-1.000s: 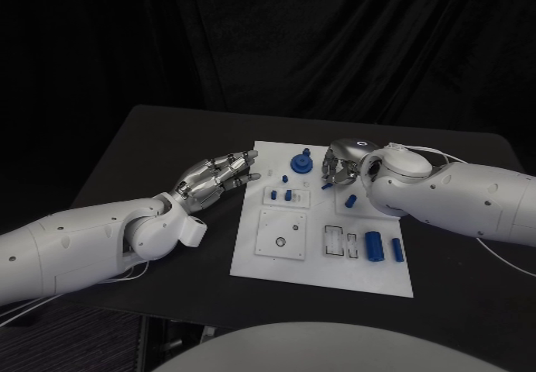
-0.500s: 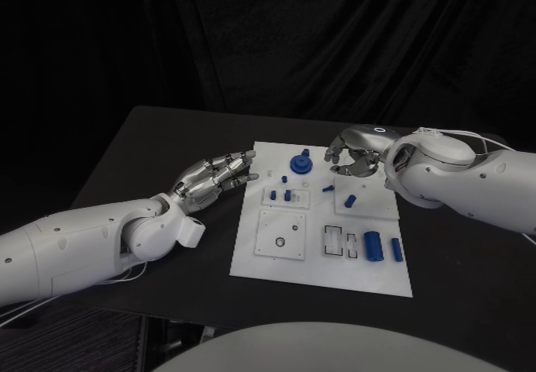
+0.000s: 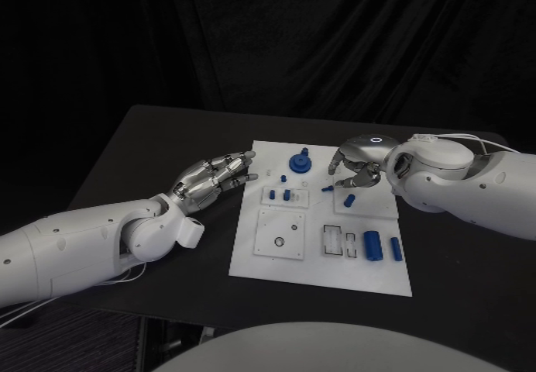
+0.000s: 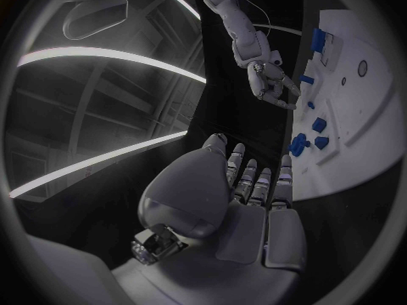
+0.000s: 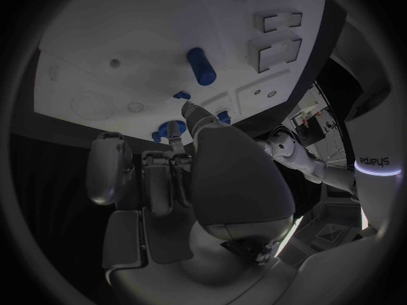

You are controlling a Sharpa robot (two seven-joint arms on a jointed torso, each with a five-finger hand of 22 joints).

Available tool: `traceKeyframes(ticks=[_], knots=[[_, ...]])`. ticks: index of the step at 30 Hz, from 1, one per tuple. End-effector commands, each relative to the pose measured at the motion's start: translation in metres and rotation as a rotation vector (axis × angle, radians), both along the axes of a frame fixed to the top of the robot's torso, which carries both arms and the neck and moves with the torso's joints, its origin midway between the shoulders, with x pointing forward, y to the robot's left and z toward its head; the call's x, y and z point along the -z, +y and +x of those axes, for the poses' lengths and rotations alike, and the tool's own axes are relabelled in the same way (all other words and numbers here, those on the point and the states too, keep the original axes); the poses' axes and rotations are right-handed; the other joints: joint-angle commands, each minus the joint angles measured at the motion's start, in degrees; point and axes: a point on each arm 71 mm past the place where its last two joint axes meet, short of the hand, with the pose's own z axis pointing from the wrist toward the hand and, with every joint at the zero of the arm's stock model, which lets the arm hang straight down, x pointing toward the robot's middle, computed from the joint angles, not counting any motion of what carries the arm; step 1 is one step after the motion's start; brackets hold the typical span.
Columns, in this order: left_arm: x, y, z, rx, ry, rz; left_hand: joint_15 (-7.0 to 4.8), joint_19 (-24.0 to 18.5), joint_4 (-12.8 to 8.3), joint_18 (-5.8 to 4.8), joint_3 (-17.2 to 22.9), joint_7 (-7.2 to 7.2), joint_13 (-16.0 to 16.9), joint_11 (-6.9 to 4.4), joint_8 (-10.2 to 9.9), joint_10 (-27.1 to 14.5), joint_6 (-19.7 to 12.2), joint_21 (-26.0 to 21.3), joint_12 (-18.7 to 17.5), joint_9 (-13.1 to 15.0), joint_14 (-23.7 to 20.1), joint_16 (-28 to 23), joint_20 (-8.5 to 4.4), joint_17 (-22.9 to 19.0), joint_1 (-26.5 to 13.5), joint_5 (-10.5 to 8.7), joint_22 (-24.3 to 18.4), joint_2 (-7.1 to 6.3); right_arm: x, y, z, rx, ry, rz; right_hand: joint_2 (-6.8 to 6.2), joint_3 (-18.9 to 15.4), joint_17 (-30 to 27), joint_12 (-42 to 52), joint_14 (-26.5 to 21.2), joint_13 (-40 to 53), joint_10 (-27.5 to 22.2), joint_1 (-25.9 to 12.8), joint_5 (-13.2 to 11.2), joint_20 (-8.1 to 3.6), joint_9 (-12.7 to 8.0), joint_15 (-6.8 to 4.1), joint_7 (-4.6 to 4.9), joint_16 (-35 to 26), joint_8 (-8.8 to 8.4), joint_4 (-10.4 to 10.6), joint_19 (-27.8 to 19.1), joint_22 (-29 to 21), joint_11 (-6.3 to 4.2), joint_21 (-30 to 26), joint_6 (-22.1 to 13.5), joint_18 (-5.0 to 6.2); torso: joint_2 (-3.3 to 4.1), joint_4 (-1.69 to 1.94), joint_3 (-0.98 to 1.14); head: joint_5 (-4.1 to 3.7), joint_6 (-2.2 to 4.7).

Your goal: Assemble the parts on the task board

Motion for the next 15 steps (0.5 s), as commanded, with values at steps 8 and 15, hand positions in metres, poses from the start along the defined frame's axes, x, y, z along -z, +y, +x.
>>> traceKeyframes(ticks=[8, 15], knots=[[0.000, -0.002, -0.001, 0.008, 0.000, -0.016, 0.31, 0.38, -0.02, 1.07, 0.23, 0.07, 0.05, 0.35, 0.21, 0.00, 0.07, 0.27, 0.30, 0.08, 0.08, 0.30, 0.14, 0.08, 0.38, 0.20, 0.01, 0.13, 0.003, 0.006, 0.000, 0.033, -0.113, -0.108, -0.38, -2.70, 15.05, 0.38, 6.25, 15.05, 6.33, -2.27, -1.47, -0.26, 0.99, -0.27, -0.22, 0.32, 0.93, 1.89, 0.87, 11.14, -0.33, 1.92, 1.34, -0.92, 0.15, 0.05, 0.13, -0.39, -0.01], [0.001, -0.003, -0.001, 0.010, 0.002, -0.016, 0.33, 0.40, -0.06, 1.07, 0.35, 0.08, 0.04, 0.34, 0.19, -0.02, -0.09, 0.28, 0.24, 0.05, 0.09, 0.31, 0.16, 0.08, 0.39, 0.24, -0.02, 0.16, 0.007, 0.012, 0.000, 0.036, -0.115, -0.119, 0.09, -3.41, 15.05, 0.38, 6.25, 15.05, 6.33, -3.52, -1.36, -0.32, 1.80, -0.29, -0.04, 0.32, 1.21, 2.90, 0.78, 11.07, -0.25, 1.86, 1.47, -0.89, 0.03, -0.06, 0.09, -0.30, -0.01]])
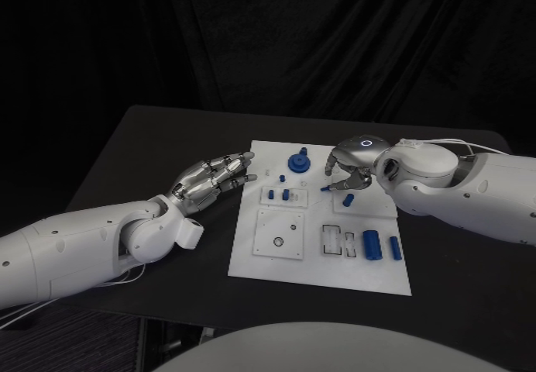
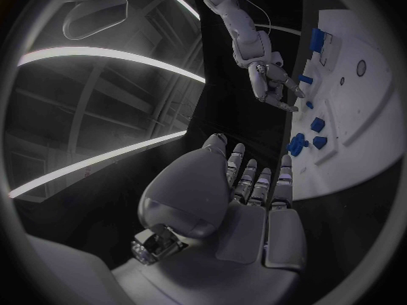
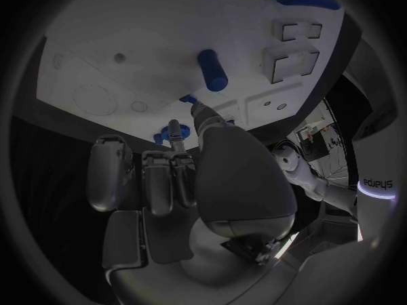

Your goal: Assemble the parts on the task board

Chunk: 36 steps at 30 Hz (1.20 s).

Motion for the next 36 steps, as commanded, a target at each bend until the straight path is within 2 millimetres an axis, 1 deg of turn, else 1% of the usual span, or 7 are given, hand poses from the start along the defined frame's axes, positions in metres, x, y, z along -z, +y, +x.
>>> traceKeyframes(ticks=[1, 6, 15, 18, 23, 27, 36], knots=[[0.000, -0.002, -0.001, 0.008, 0.000, -0.017, 0.33, 0.41, -0.06, 1.08, 0.35, 0.08, 0.05, 0.34, 0.19, -0.02, -0.09, 0.28, 0.24, 0.05, 0.09, 0.31, 0.16, 0.08, 0.39, 0.24, -0.01, 0.16, 0.001, 0.000, 0.001, 0.035, -0.039, -0.032, 0.26, -0.21, 15.06, 0.14, 6.25, 15.06, 6.26, -0.57, -0.13, -0.23, 0.30, -0.28, -0.01, 0.16, 0.38, 0.37, -0.10, 11.08, -0.16, -0.14, 0.73, -0.90, -0.15, -0.07, -0.08, 0.08, -0.01], [0.000, -0.002, -0.001, 0.009, 0.000, -0.016, 0.35, 0.41, -0.08, 1.08, 0.41, 0.10, 0.05, 0.34, 0.18, -0.01, -0.11, 0.28, 0.26, 0.04, 0.09, 0.32, 0.17, 0.08, 0.39, 0.25, -0.05, 0.16, 0.006, 0.003, 0.000, 0.039, -0.020, -0.051, 0.44, -0.27, 15.06, 0.14, 6.25, 15.06, 6.26, -0.52, 0.17, -0.24, 0.74, -0.28, -0.04, 0.16, 0.73, 0.37, -0.08, 11.08, -0.16, -0.08, 1.24, -0.90, -0.23, 0.02, -0.06, 0.11, -0.01], [0.001, -0.002, -0.001, 0.010, 0.002, -0.016, 0.35, 0.41, -0.08, 1.08, 0.41, 0.10, 0.05, 0.34, 0.18, -0.01, -0.11, 0.28, 0.26, 0.04, 0.09, 0.32, 0.17, 0.08, 0.39, 0.25, -0.05, 0.16, 0.014, 0.005, -0.001, 0.057, 0.021, -0.097, 0.74, -0.30, 15.06, 0.14, 6.25, 15.06, 6.26, -0.10, 2.93, -0.22, 1.84, -0.24, 0.03, 0.16, 1.24, -0.10, -0.16, 11.03, -0.08, -0.09, 1.99, -0.87, -0.21, 0.07, -0.08, 0.03, -0.01], [0.001, -0.003, -0.001, 0.012, 0.003, -0.016, 0.36, 0.42, -0.10, 1.08, 0.45, 0.11, 0.05, 0.35, 0.17, -0.02, -0.17, 0.28, 0.24, 0.03, 0.07, 0.31, 0.18, 0.07, 0.38, 0.24, -0.09, 0.12, 0.016, 0.006, -0.002, 0.060, 0.034, -0.112, 0.81, -0.13, 15.06, 0.14, 6.25, 15.06, 6.26, 0.14, 6.32, -0.19, 2.49, -0.21, 0.06, 0.16, 1.24, -0.54, -0.18, 11.02, -0.04, -0.02, 2.09, -0.87, -0.19, 0.08, -0.10, 0.04, -0.01], [0.002, -0.003, -0.001, 0.014, 0.006, -0.017, 0.36, 0.42, -0.10, 1.08, 0.45, 0.11, 0.05, 0.35, 0.17, -0.02, -0.17, 0.28, 0.24, 0.03, 0.07, 0.31, 0.18, 0.07, 0.38, 0.24, -0.09, 0.12, 0.018, 0.010, -0.002, 0.063, 0.049, -0.131, 0.76, 0.33, 15.06, 0.14, 6.25, 15.06, 6.26, 0.27, 10.14, -0.16, 3.02, -0.17, 0.11, 0.16, 0.99, -1.02, -0.41, 10.92, 0.00, -0.27, 2.00, -0.79, -0.20, -0.01, -0.10, 0.07, -0.01], [0.002, -0.004, -0.001, 0.015, 0.007, -0.017, 0.36, 0.42, -0.10, 1.08, 0.45, 0.11, 0.05, 0.35, 0.17, -0.02, -0.17, 0.28, 0.24, 0.03, 0.07, 0.31, 0.18, 0.07, 0.38, 0.24, -0.09, 0.12, 0.020, 0.013, -0.002, 0.066, 0.059, -0.146, 0.72, 0.52, 15.06, 0.14, 6.25, 15.06, 6.26, 0.31, 11.04, -0.13, 3.15, -0.15, 0.16, 0.16, 0.90, -1.17, -0.80, 10.72, 0.04, -0.88, 1.96, -0.65, -0.19, 0.04, -0.10, -0.01, -0.01], [0.003, -0.004, -0.001, 0.018, 0.010, -0.017, 0.36, 0.42, -0.10, 1.08, 0.45, 0.11, 0.05, 0.35, 0.17, -0.02, -0.17, 0.28, 0.24, 0.03, 0.07, 0.31, 0.18, 0.07, 0.38, 0.24, -0.09, 0.12, 0.026, 0.016, 0.000, 0.072, 0.079, -0.172, 0.82, 2.16, 15.06, 0.14, 6.25, 15.06, 6.26, 0.82, 15.76, -0.06, 3.82, -0.07, 0.20, 0.16, 0.73, -2.27, -1.22, 10.56, 0.11, -1.37, 2.37, -0.53, -0.17, -0.03, -0.06, 0.04, -0.01]])
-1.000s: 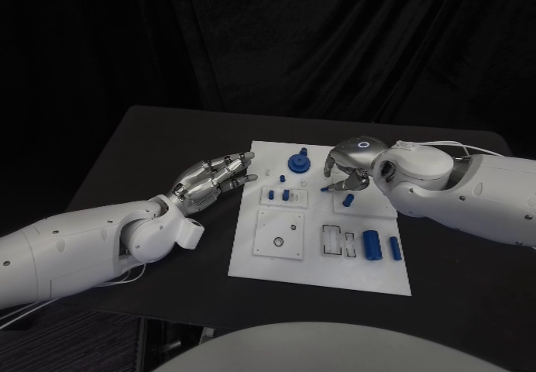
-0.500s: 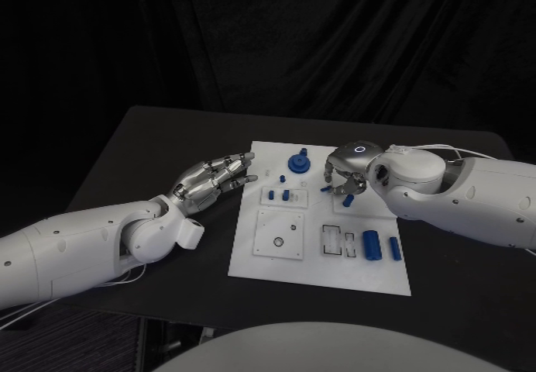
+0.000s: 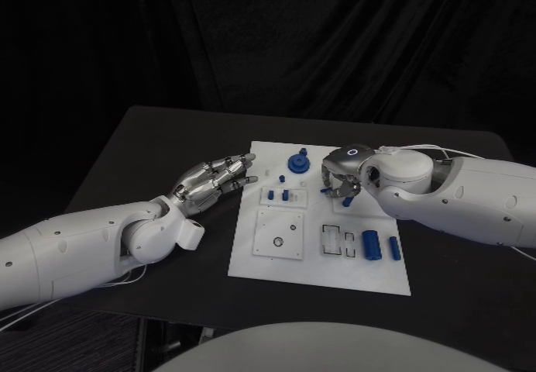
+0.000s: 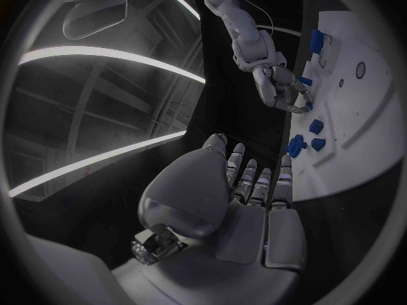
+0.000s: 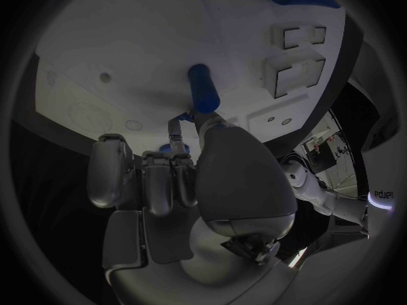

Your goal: Assemble the parts on the task board

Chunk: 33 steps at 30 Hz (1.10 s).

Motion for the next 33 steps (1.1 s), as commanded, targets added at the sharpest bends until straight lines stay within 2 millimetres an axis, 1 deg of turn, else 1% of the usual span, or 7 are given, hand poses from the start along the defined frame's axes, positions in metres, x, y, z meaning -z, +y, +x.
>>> traceKeyframes(ticks=[1, 9, 14, 18, 29, 31, 33], knots=[[0.000, -0.002, -0.001, 0.011, 0.001, -0.018, 0.36, 0.42, 0.06, 1.07, 0.29, 0.12, 0.07, 0.35, 0.17, -0.02, -0.17, 0.28, 0.24, 0.03, 0.07, 0.31, 0.18, 0.08, 0.38, 0.24, -0.08, 0.12, 0.008, -0.004, 0.000, 0.034, 0.025, -0.057, 0.00, 0.96, 15.08, 0.14, 6.25, 15.08, 6.27, 0.68, 1.79, 0.02, 0.21, -0.08, -0.11, 0.16, -0.29, -0.53, -0.31, 10.56, 0.12, -0.41, 0.48, -0.54, 0.01, -0.03, 0.02, 0.12, -0.01], [0.000, -0.002, -0.001, 0.012, 0.003, -0.018, 0.37, 0.40, 0.04, 1.07, 0.35, 0.15, 0.06, 0.36, 0.14, -0.04, -0.30, 0.27, 0.20, 0.00, 0.05, 0.30, 0.19, 0.07, 0.34, 0.20, -0.16, 0.07, 0.012, -0.003, 0.001, 0.034, 0.025, -0.051, -0.25, 4.90, 15.08, 0.14, 6.25, 15.08, 6.27, 1.67, 9.55, -0.15, 2.79, -0.27, -0.51, 0.16, 1.35, -3.95, -0.58, 10.48, -0.08, -0.57, 3.49, -0.46, -0.02, -0.01, -0.04, 0.18, -0.01], [0.000, -0.001, -0.002, 0.011, 0.004, -0.018, 0.38, 0.41, 0.03, 1.07, 0.38, 0.17, 0.06, 0.38, 0.15, -0.03, -0.26, 0.27, 0.24, 0.01, 0.02, 0.28, 0.20, 0.06, 0.33, 0.19, -0.18, 0.06, 0.008, -0.003, 0.000, 0.010, -0.014, 0.010, 0.00, 5.44, 15.08, 0.14, 6.25, 15.08, 6.27, 1.36, 9.75, -0.28, 4.74, -0.41, -0.81, 0.16, 2.65, -5.01, -0.18, 10.69, -0.23, 0.15, 4.39, -0.62, -0.04, 0.09, -0.02, 0.22, -0.01], [0.000, -0.001, -0.002, 0.009, 0.004, -0.017, 0.38, 0.41, 0.03, 1.07, 0.38, 0.17, 0.06, 0.38, 0.15, -0.03, -0.26, 0.27, 0.24, 0.01, 0.02, 0.28, 0.20, 0.06, 0.33, 0.19, -0.18, 0.06, 0.003, -0.004, -0.003, -0.013, -0.048, 0.064, 0.46, 5.23, 15.08, 0.14, 6.25, 15.08, 6.27, 0.18, 7.77, -0.39, 7.19, -0.55, -1.24, 0.16, 4.07, -5.46, 0.22, 10.86, -0.37, 0.79, 4.77, -0.76, -0.04, 0.08, 0.00, 0.23, -0.01], [0.000, -0.002, -0.004, 0.005, 0.003, -0.017, 0.56, 0.75, 0.03, 1.07, 0.88, 0.42, 0.21, 0.91, 0.46, 0.60, 0.69, 0.42, 1.19, 0.18, 0.66, 0.67, 0.31, 0.29, 0.18, 0.36, 0.13, 0.11, -0.031, -0.002, -0.020, -0.093, -0.150, 0.200, 0.50, 4.93, 15.08, 0.14, 6.25, 15.08, 6.27, -0.72, 5.94, -0.58, 8.86, -0.80, -1.59, 0.16, 4.69, -5.48, 0.57, 11.00, -0.66, 1.27, 4.54, -0.87, -0.04, -0.07, 0.03, 0.38, -0.01], [0.000, -0.003, -0.004, 0.001, -0.001, -0.017, 0.74, 1.35, -0.04, 1.08, 1.24, 0.46, 0.36, 1.22, 0.56, 1.25, 0.91, 0.73, 2.28, 0.19, 1.70, 1.33, 0.49, 0.66, 0.15, 0.43, 0.65, -0.05, -0.039, 0.002, -0.026, -0.116, -0.166, 0.225, 0.46, 4.87, 15.08, 0.14, 6.25, 15.08, 6.27, -0.83, 5.71, -0.60, 9.02, -0.83, -1.63, 0.16, 4.75, -5.46, 0.74, 11.08, -0.69, 1.53, 4.54, -0.93, -0.11, -0.15, 0.02, 0.42, -0.01], [-0.001, -0.005, -0.005, -0.005, -0.005, -0.015, 1.48, 4.52, 0.36, 1.03, 2.04, -0.02, 1.34, 2.96, 0.66, 4.76, 1.41, 2.37, 8.24, 0.18, 6.93, 5.17, 0.97, 2.46, 0.01, 0.66, 3.08, -0.51, -0.045, 0.007, -0.032, -0.140, -0.172, 0.245, 0.46, 4.86, 15.08, 0.14, 6.25, 15.08, 6.27, -0.86, 5.64, -0.62, 9.09, -0.84, -1.66, 0.16, 4.78, -5.45, 0.81, 11.11, -0.71, 1.64, 4.56, -0.96, -0.16, -0.13, 0.02, 0.29, -0.01]])
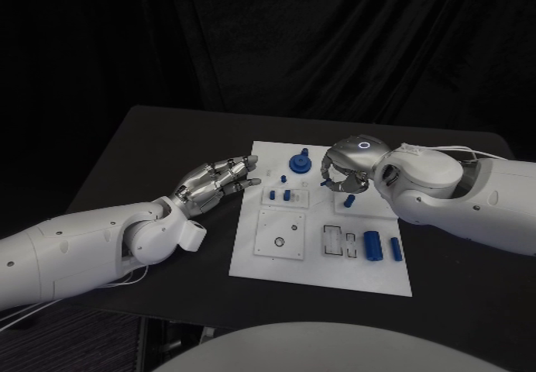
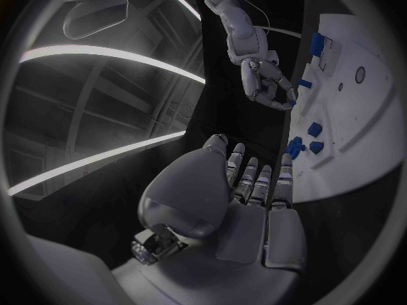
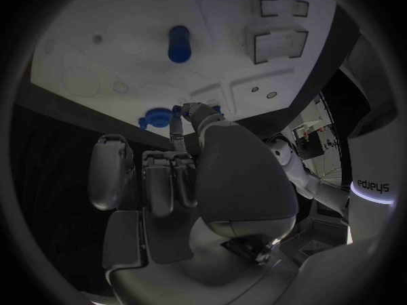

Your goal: Assemble the parts on the task board

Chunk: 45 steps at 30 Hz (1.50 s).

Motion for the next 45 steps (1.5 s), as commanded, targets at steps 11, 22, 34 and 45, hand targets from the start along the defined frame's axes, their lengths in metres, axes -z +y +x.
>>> traceKeyframes(ticks=[11, 22, 34, 45], knots=[[-0.002, -0.011, -0.005, -0.015, -0.005, 0.002, -0.64, 28.14, 3.03, 1.28, 8.49, 3.81, 22.06, 1.11, 2.40, 27.32, 9.79, 26.49, 38.11, 0.51, 32.30, 57.02, -0.61, 29.37, -0.40, 2.80, 14.68, -5.21, -0.015, 0.035, -0.036, -0.156, -0.033, 0.119, 0.18, -0.39, 15.09, 0.15, 5.83, 15.09, 6.06, -0.92, -0.90, -0.19, 0.61, -0.56, -0.45, 0.17, 0.38, 0.12, 0.69, 11.15, -0.65, 0.47, -0.04, -1.02, -0.25, -0.06, 0.04, 0.39, -0.01], [0.010, -0.023, -0.015, 0.003, 0.070, 0.056, -5.52, 34.09, 2.69, 0.96, 17.96, 4.42, 69.80, -3.38, 3.41, 63.67, 11.27, 45.89, 60.23, 0.13, 65.33, 81.82, -5.51, 68.52, -1.56, 1.74, 30.12, -9.05, -0.018, 0.050, -0.052, -0.222, -0.036, 0.169, 0.19, -0.39, 15.09, 0.15, 5.83, 15.09, 6.06, -0.94, -1.05, -0.23, 0.76, -0.61, -0.51, 0.17, 0.44, 0.13, 0.81, 11.20, -0.70, 0.63, -0.02, -1.06, 0.10, 0.11, 0.04, 1.61, -0.01], [0.027, -0.029, -0.026, 0.028, 0.105, 0.284, -4.96, 47.03, 1.60, -0.98, 17.93, 6.28, 86.73, -2.32, 10.86, 81.86, 7.06, 58.85, 66.30, 2.74, 80.81, 84.48, -5.18, 85.99, -5.46, -14.18, 39.50, -9.18, -0.023, 0.059, -0.063, -0.262, -0.052, 0.220, 0.15, -0.36, 15.09, 0.15, 5.83, 15.09, 6.06, -0.84, -1.10, -0.33, 1.02, -0.73, -0.60, 0.17, 0.51, 0.04, 1.14, 11.35, -0.82, 1.10, 0.01, -1.17, 0.21, 0.07, 0.08, 1.47, -0.01], [0.030, -0.028, -0.027, 0.018, 0.078, 0.354, -4.70, 51.81, 0.68, -1.85, 14.60, 6.49, 86.73, -1.95, 18.39, 81.86, 2.70, 62.38, 66.30, 5.42, 81.10, 84.50, -4.80, 86.38, -7.78, -16.53, 42.07, -7.54, -0.020, 0.055, -0.059, -0.242, -0.038, 0.190, 0.13, -0.31, 15.09, 0.15, 5.83, 15.09, 6.06, -0.74, -1.10, -0.41, 1.22, -0.82, -0.64, 0.17, 0.53, -0.03, 1.27, 11.39, -0.89, 1.24, -0.01, -1.20, 0.05, 0.04, 0.11, 1.52, -0.01]])
